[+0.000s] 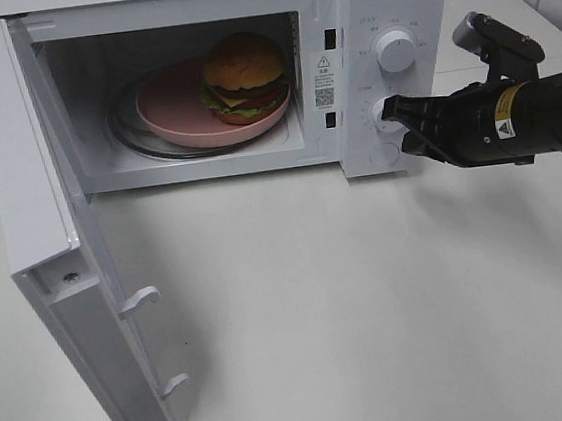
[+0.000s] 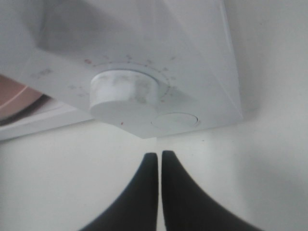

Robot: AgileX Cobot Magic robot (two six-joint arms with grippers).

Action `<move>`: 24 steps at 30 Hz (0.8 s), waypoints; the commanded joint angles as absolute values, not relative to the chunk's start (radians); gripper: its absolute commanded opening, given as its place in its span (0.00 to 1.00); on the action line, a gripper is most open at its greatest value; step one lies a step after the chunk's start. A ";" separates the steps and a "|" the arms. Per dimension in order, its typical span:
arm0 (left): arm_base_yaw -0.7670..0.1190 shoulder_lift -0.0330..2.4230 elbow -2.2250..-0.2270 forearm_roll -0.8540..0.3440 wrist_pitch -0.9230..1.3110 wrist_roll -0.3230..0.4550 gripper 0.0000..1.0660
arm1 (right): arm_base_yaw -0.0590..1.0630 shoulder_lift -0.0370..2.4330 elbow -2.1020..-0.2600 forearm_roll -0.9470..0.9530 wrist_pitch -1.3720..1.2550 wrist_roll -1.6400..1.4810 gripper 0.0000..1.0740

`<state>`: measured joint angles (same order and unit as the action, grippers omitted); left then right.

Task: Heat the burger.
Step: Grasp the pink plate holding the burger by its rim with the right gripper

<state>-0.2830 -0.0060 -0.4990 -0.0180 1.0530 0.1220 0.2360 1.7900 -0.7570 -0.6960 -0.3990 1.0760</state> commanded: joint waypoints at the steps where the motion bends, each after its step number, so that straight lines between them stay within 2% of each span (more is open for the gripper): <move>1: -0.282 -0.025 -0.497 -0.018 1.040 0.118 0.00 | 0.234 1.768 -0.750 -0.741 -0.417 0.956 0.03; 8: -0.282 -0.025 -0.497 -0.018 1.040 0.118 0.00 | 0.234 1.765 -0.750 -0.974 -0.417 0.787 0.04; 11: -0.282 -0.025 -0.497 -0.018 1.040 0.118 0.00 | 0.234 1.764 -0.750 -0.998 -0.417 0.784 0.04; 12: -0.282 -0.025 -0.497 -0.018 1.040 0.118 0.00 | 0.235 1.759 -0.750 -1.063 -0.417 0.797 0.04; 18: -0.282 -0.025 -0.497 -0.018 1.040 0.118 0.00 | 0.236 1.714 -0.750 -1.116 -0.391 0.916 0.04; 24: -0.282 -0.025 -0.497 -0.018 1.040 0.118 0.00 | 0.236 1.639 -0.750 -1.293 -0.307 1.101 0.04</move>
